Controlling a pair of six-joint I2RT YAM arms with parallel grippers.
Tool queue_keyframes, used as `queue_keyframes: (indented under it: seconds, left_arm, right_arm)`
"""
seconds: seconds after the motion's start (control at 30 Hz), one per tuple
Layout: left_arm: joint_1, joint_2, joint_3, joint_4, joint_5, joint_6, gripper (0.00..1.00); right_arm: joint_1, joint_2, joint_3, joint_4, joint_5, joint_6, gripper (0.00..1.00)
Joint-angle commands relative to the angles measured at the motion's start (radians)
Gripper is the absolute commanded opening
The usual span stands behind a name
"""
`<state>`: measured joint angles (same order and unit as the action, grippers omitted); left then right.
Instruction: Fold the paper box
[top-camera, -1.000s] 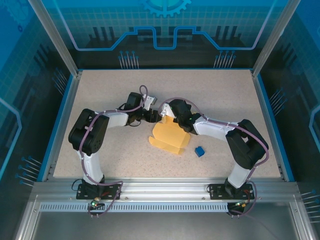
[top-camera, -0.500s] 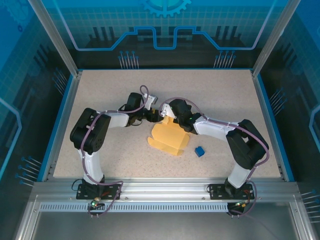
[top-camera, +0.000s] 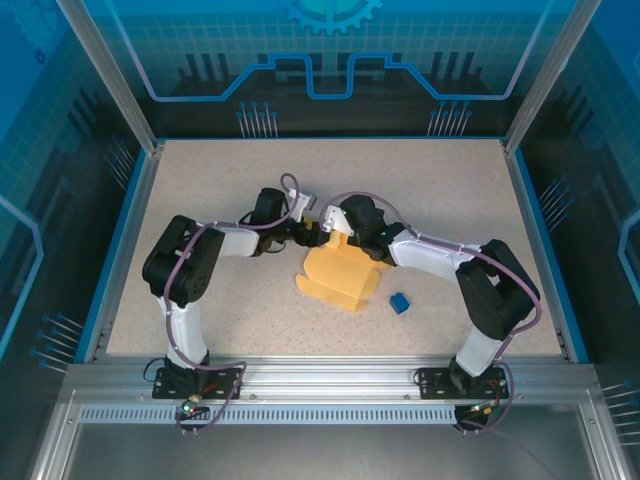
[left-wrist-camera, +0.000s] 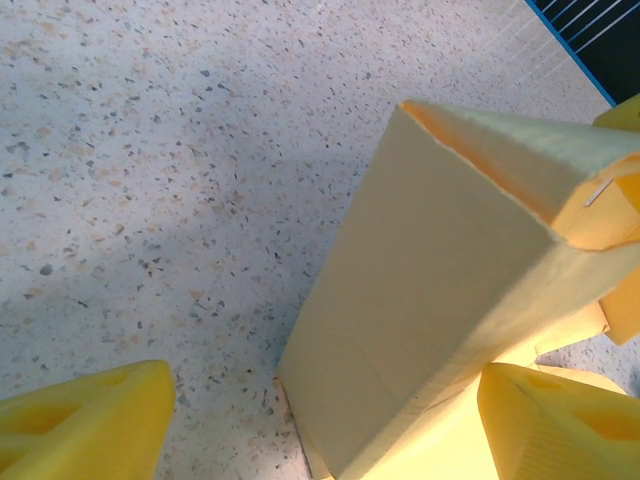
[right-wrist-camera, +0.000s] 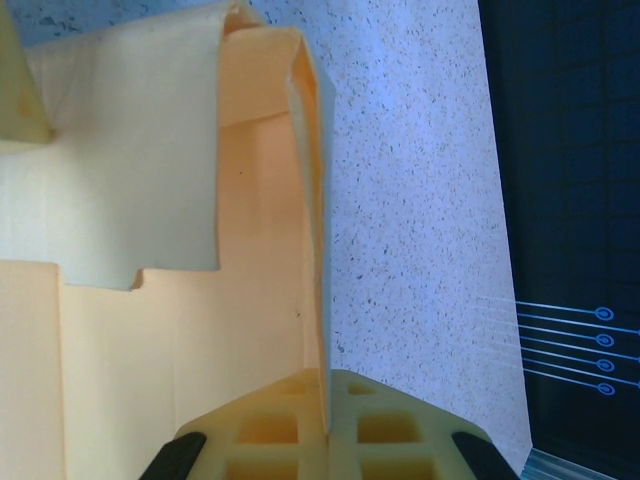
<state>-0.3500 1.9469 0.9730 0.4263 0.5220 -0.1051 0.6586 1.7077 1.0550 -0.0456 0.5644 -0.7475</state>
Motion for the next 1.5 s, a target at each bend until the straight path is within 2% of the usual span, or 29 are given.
queue_keyframes:
  seconds: [0.0, 0.3, 0.6, 1.23, 1.47]
  left_arm:
    - [-0.002, -0.048, -0.027, 0.029, 0.046, 0.013, 0.81]
    - [0.012, -0.080, -0.043, 0.003, 0.142, 0.050, 0.80]
    - [0.026, -0.070, -0.023, -0.026, 0.180, 0.081, 0.78]
    - [0.040, -0.057, -0.048, 0.052, 0.184, 0.100, 0.74]
    - [0.067, -0.125, -0.131, 0.169, 0.201, 0.021, 0.80]
  right_arm:
    - [-0.004, -0.026, 0.022, -0.050, -0.038, 0.011, 0.01]
    - [-0.006, -0.031, 0.030, -0.058, -0.049, 0.008, 0.01]
    - [-0.005, -0.062, 0.035, -0.059, -0.074, 0.005, 0.01]
    - [0.021, -0.056, -0.023, 0.041, -0.005, -0.066, 0.00]
    - [0.019, -0.057, -0.014, 0.030, -0.006, -0.056, 0.00]
